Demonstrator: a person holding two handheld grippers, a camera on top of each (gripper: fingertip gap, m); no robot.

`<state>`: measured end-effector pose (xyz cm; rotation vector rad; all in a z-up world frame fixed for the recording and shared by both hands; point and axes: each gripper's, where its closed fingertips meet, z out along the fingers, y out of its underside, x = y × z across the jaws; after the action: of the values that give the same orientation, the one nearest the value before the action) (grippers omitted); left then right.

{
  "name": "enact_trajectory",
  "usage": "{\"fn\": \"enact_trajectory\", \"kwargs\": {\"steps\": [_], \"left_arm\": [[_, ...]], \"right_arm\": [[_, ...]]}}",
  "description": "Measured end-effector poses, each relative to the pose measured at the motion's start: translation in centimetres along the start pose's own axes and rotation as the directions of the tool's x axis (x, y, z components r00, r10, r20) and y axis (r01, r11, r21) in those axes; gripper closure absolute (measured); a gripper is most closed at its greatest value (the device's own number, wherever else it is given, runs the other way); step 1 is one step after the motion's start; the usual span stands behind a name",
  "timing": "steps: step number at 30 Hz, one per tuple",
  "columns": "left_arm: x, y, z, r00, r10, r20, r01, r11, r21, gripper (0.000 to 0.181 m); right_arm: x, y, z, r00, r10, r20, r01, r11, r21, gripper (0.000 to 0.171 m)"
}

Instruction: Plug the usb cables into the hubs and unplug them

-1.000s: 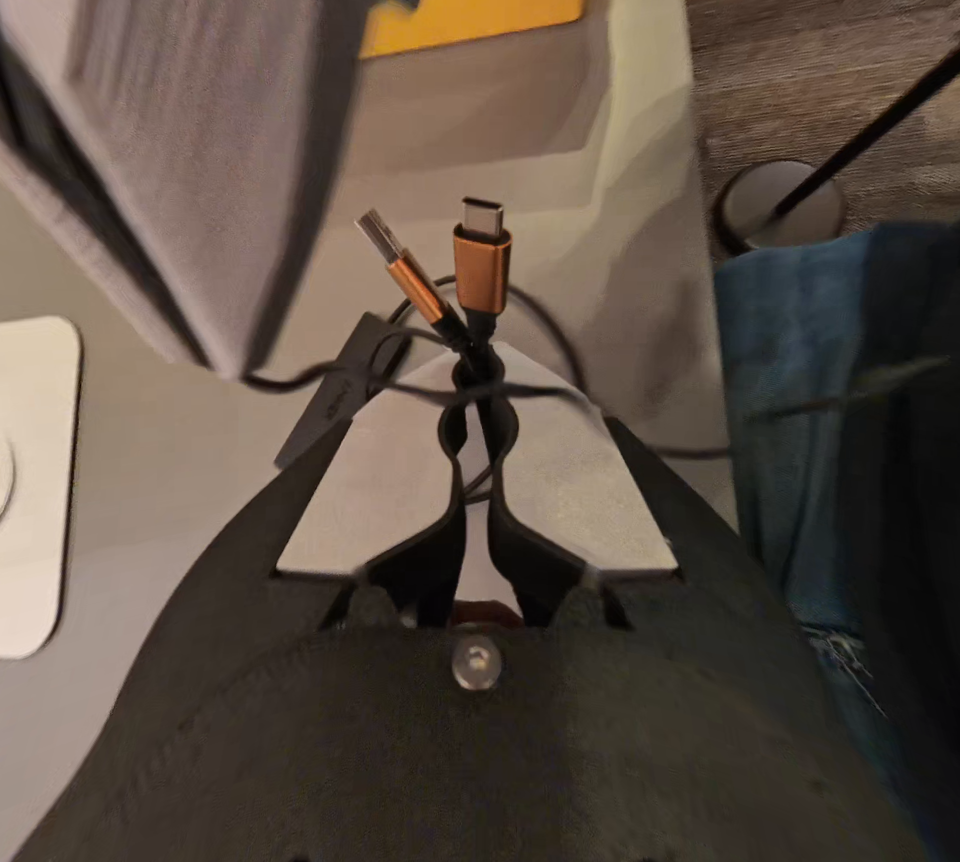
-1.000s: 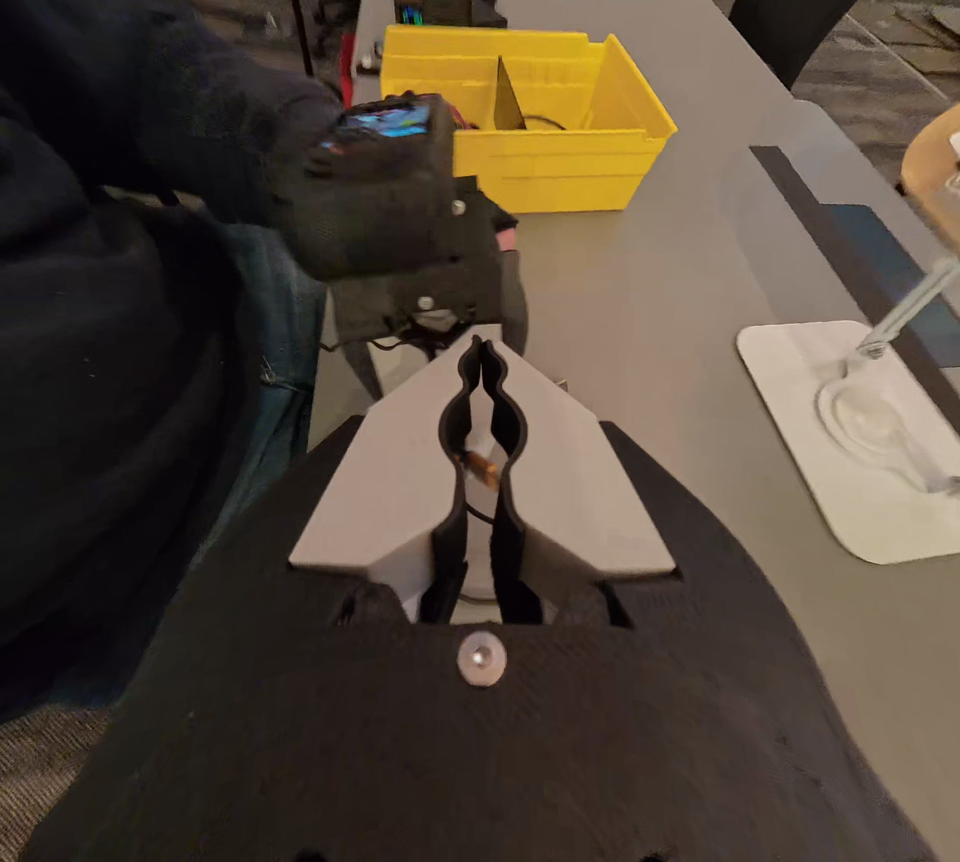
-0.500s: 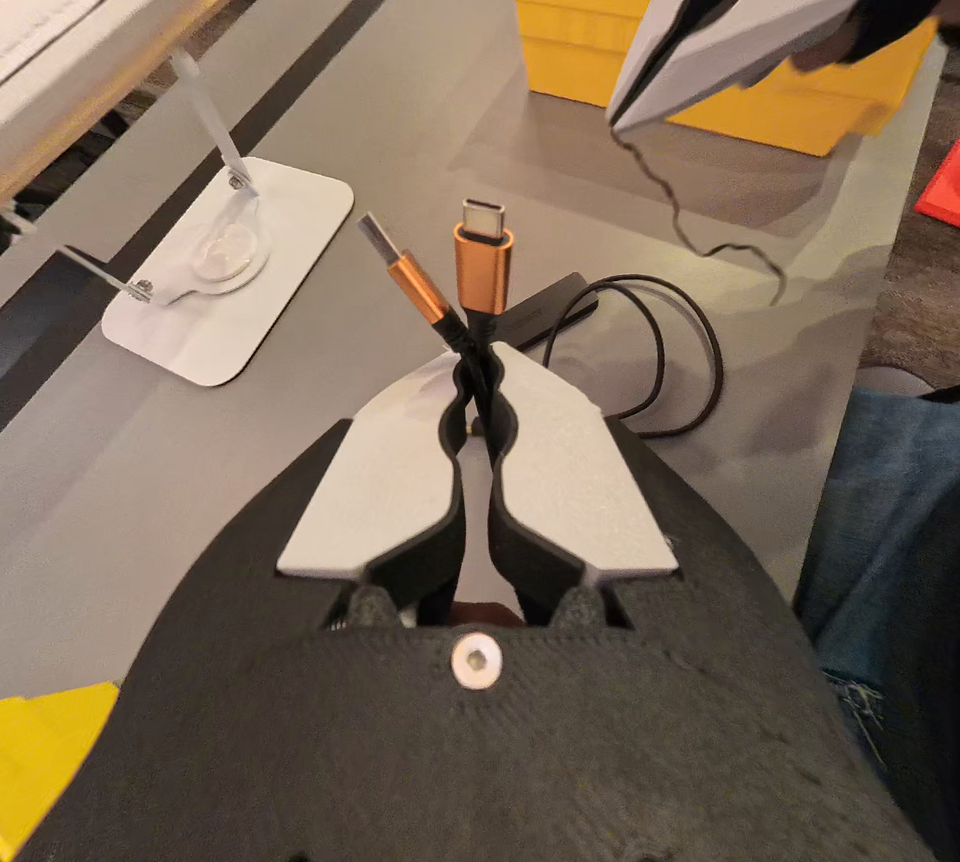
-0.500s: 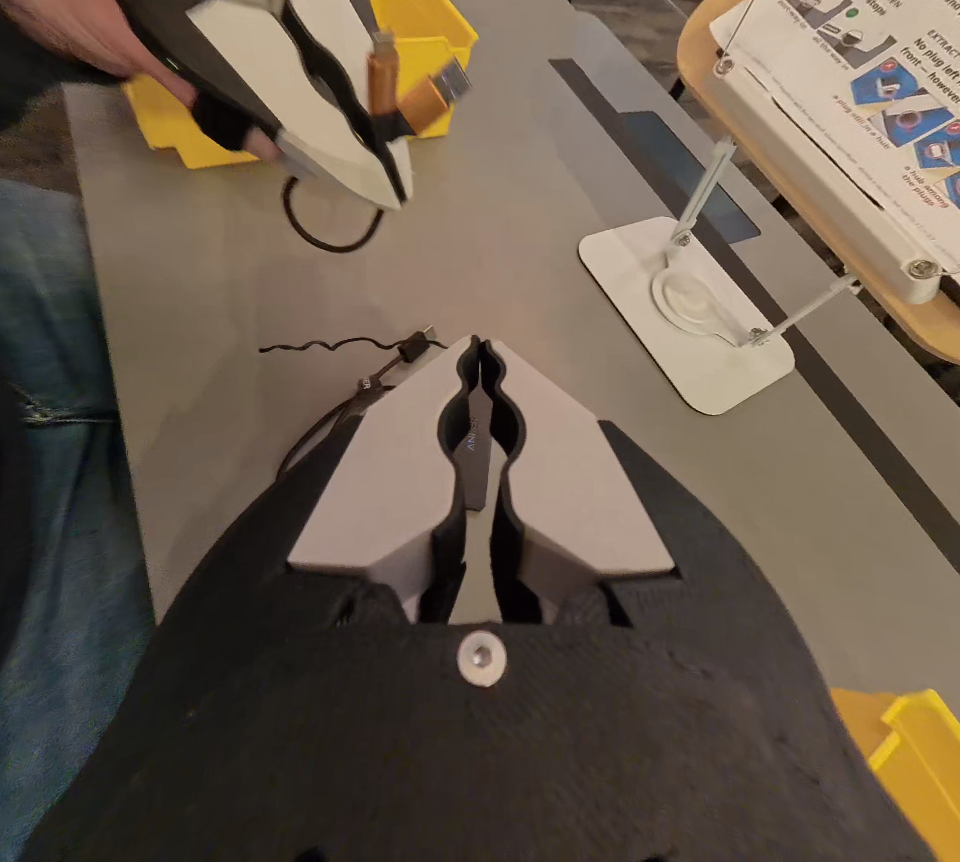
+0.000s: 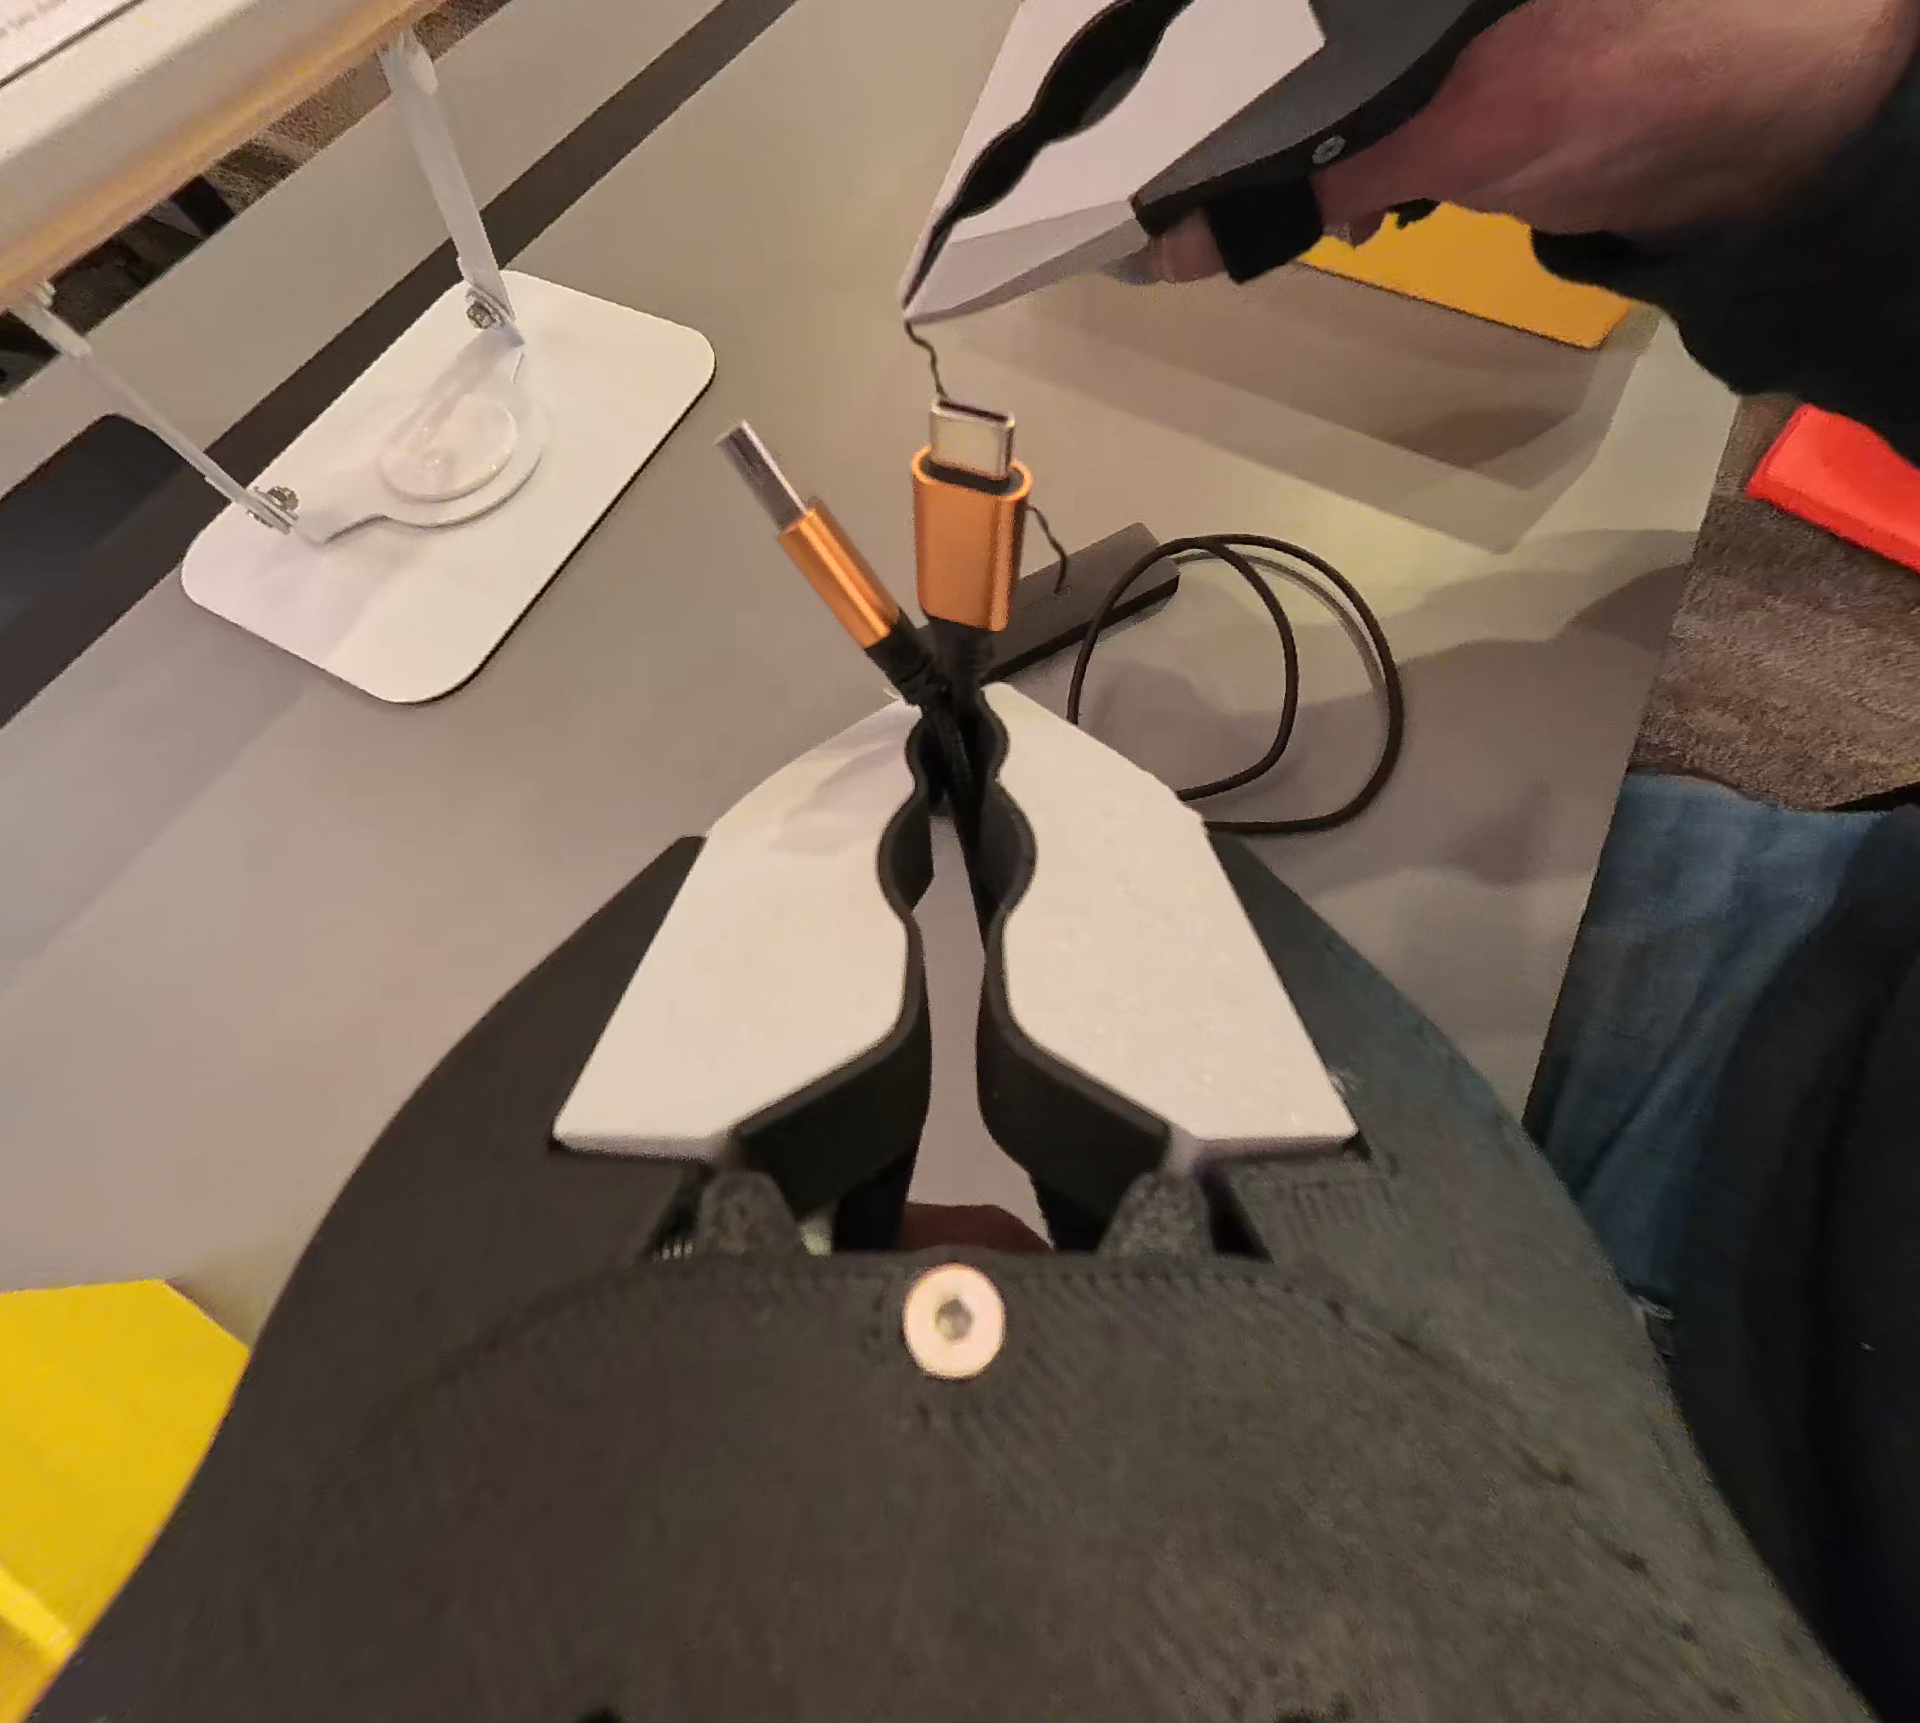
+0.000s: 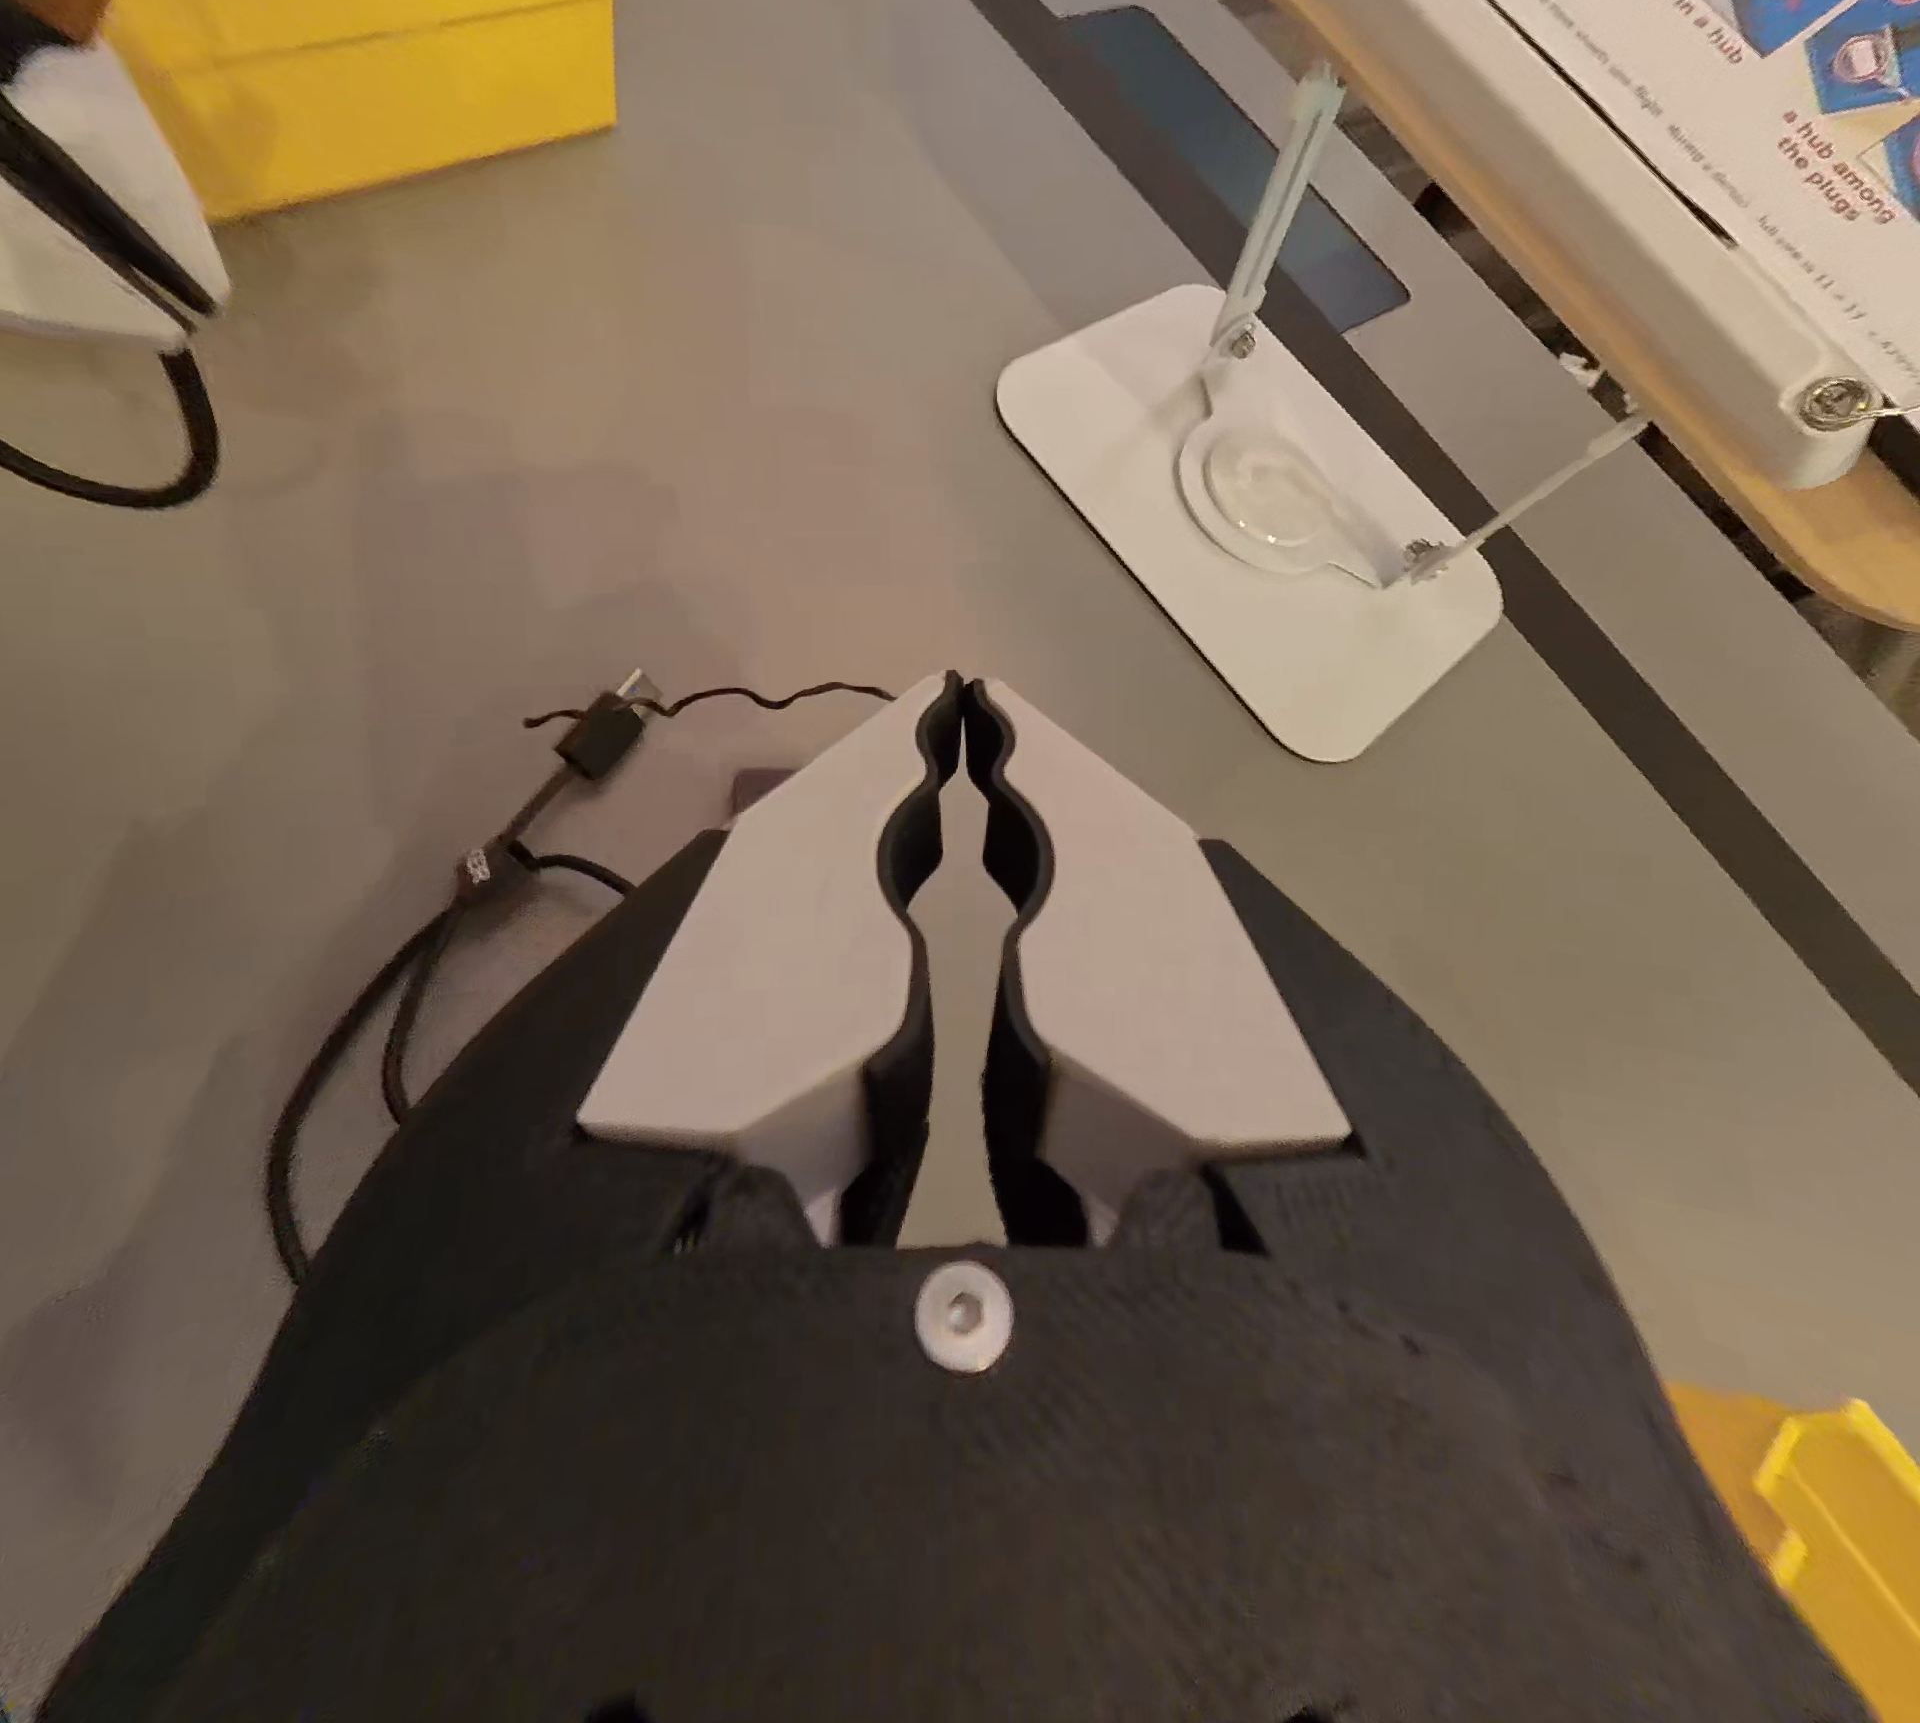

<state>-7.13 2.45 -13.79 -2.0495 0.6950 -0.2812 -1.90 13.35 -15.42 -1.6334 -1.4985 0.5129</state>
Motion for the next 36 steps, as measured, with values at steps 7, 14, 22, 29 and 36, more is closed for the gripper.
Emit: {"fn": "enact_trajectory", "kwargs": {"steps": [7,14,22,29,36], "left_arm": [[-0.1,0.6,0.0,1.000,-0.017,-0.026,0.017,1.000,0.017,0.179],[-0.2,0.7,0.2,0.999,-0.024,-0.042,0.025,0.999,0.025,0.179],[0.2,0.2,0.4,0.999,-0.025,-0.047,0.027,0.999,0.029,0.179],[0.8,0.3,0.8,0.998,-0.019,-0.057,0.020,1.000,0.017,0.178],[1.0,0.4,0.8,0.998,-0.018,-0.064,0.019,1.000,0.016,0.178]], "right_arm": [[1.5,-0.3,-7.3,0.996,0.008,-0.083,-0.006,1.000,0.030,0.171],[8.5,6.0,-19.6,0.917,0.109,-0.383,-0.120,0.993,-0.005,0.171],[10.6,18.6,-24.4,0.825,0.244,-0.509,-0.353,0.927,-0.128,0.171],[9.6,25.5,-22.9,0.805,0.288,-0.518,-0.456,0.860,-0.231,0.171],[9.2,27.8,-21.7,0.812,0.259,-0.522,-0.468,0.824,-0.319,0.160]]}}
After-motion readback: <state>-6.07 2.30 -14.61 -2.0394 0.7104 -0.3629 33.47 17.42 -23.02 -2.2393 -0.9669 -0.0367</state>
